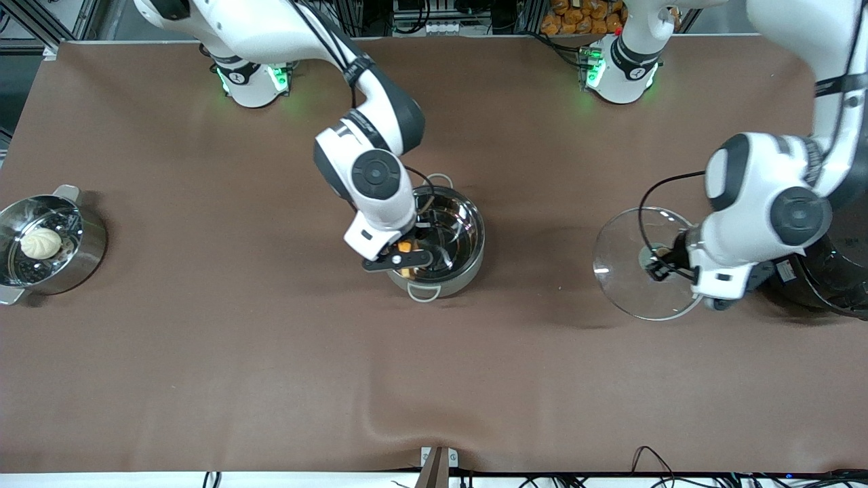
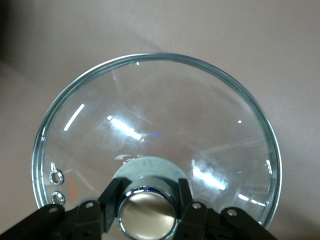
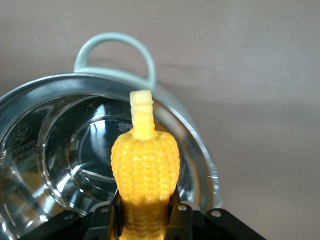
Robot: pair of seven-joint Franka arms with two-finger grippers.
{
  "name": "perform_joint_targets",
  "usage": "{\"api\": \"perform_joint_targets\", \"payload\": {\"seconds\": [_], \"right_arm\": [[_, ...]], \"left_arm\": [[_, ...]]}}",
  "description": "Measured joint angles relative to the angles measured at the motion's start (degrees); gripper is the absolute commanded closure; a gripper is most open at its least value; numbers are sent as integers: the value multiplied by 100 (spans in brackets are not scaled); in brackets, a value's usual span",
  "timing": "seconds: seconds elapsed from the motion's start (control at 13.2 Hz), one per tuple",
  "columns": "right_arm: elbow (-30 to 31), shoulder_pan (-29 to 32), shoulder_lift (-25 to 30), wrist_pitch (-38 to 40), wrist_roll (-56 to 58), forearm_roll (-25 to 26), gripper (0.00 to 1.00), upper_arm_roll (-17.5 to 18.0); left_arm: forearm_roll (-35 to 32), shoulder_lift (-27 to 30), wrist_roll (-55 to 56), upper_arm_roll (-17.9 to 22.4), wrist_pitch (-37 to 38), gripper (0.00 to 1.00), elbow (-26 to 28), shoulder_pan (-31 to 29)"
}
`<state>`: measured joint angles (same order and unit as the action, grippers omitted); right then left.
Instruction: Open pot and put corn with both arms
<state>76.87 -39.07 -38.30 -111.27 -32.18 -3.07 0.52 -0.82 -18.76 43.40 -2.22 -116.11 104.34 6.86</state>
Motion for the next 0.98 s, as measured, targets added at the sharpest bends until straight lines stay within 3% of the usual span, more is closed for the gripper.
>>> {"api": "perform_joint_targets", "payload": {"seconds": [0.23,0.3,0.38,0.61,0.68,0.76,0.98], "right_arm": [[-80,-160,-170,-94,-372,0,96,0],[-88,-193,-190,-128,-482,0,64,0],[-98,-219,-211,-155,-583,0,1,0],[-113,-286,-261,-328,-861,1,0,-1],[-130,-296,-261,-348,-912,1,0,-1],[-167,-294,-256,-342,-942,1,0,-23],[-330,-131,-147,137,-972,5,0,-182]], "left_arm": [[0,39,0,-39,-1350,100,1101,25],[-8,34,0,-38,-1732,100,1418,24],[-20,14,0,-37,-2029,100,1667,24],[-25,-222,0,-37,-2713,100,2024,24],[-26,-258,-9,-38,-2773,79,2035,22],[-28,-260,-11,-38,-2782,1,2033,33],[-32,-262,-11,-40,-2795,0,2011,45]]}}
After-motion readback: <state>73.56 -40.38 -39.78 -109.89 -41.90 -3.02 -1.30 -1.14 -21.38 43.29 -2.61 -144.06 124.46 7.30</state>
